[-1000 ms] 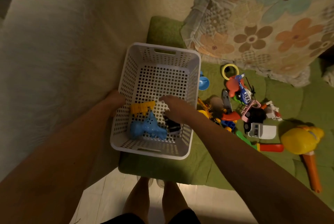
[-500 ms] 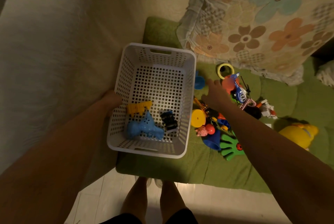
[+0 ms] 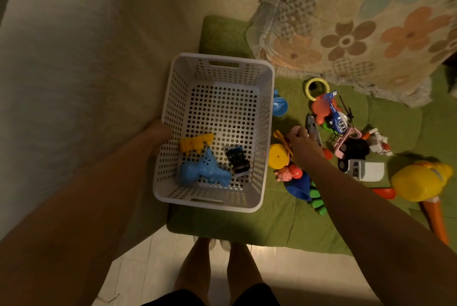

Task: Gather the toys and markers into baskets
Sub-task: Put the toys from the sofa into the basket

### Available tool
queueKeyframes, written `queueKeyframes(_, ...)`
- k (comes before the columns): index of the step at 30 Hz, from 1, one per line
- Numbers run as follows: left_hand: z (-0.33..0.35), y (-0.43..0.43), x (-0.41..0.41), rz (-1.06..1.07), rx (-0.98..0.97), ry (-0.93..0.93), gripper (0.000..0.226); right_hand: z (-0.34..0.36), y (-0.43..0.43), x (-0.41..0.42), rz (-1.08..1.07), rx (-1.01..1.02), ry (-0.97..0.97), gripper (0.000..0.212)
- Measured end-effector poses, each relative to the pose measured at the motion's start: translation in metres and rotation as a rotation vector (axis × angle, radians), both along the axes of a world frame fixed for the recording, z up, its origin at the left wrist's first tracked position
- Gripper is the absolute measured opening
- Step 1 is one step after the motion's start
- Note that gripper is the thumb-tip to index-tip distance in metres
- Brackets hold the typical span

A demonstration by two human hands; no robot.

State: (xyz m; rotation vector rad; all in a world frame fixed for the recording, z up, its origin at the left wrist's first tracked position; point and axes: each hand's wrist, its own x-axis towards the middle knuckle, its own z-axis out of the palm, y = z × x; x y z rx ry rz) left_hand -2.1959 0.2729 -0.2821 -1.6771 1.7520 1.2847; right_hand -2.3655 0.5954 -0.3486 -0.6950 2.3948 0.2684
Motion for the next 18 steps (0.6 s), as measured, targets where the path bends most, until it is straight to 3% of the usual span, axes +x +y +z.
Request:
queueKeyframes(4, -0.003, -0.003, -0.001, -0.007, 0.067, 0.010, 0.018, 0.000, 0.001, -0.003, -0.013, -0.080, -0.014, 0.054)
queueKeyframes(7, -0.001, -0.001, -0.004, 0.009, 0.035, 0.016, 0.033, 0.017, -0.005, -0.014, -0.067, -0.195, 0.014, 0.050)
queueKeyframes(14, 0.012, 0.005, -0.017, 0.045, 0.087, 0.008, 0.033, 0.102, -0.069, -0.050, -0.305, -0.683, 0.321, 0.059)
queueKeyframes(18, 0.020, 0.006, -0.020, 0.036, 0.164, 0.056, 0.040, 0.139, -0.120, -0.045, -0.326, -0.948, 0.333, 0.061)
